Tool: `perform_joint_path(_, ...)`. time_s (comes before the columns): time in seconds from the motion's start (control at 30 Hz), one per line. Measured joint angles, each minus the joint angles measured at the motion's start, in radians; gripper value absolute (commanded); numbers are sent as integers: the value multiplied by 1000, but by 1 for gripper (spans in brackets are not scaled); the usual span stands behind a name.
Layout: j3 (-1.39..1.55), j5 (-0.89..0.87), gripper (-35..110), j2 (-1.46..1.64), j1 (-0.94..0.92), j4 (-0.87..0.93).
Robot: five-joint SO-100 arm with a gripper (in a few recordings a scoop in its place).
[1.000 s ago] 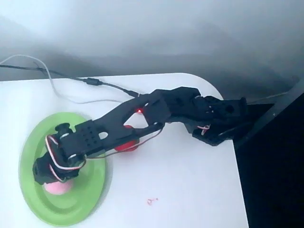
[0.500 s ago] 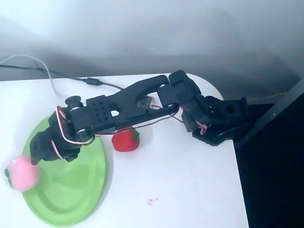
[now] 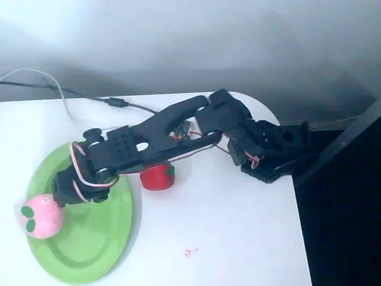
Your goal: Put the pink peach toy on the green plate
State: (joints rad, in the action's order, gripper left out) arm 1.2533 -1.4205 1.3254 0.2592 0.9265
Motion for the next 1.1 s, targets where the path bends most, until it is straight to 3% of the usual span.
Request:
perform_joint_path(0.13, 196, 0, 0, 321, -46, 5)
perform_joint_path(0.27, 276, 0, 0, 707, -49, 132)
perform_joint_path(0.4, 364, -6, 0, 1097, -123, 396)
perform_joint_path(0.57, 701, -81, 0, 1532, -209, 710)
perform_joint_path(0.67, 980, -91, 0, 1756, -247, 710)
perform_joint_path(0.87, 1463, -132, 0, 1931, -285, 526)
perform_joint_path(1.1, 1769, -167, 0, 2063, -275, 471)
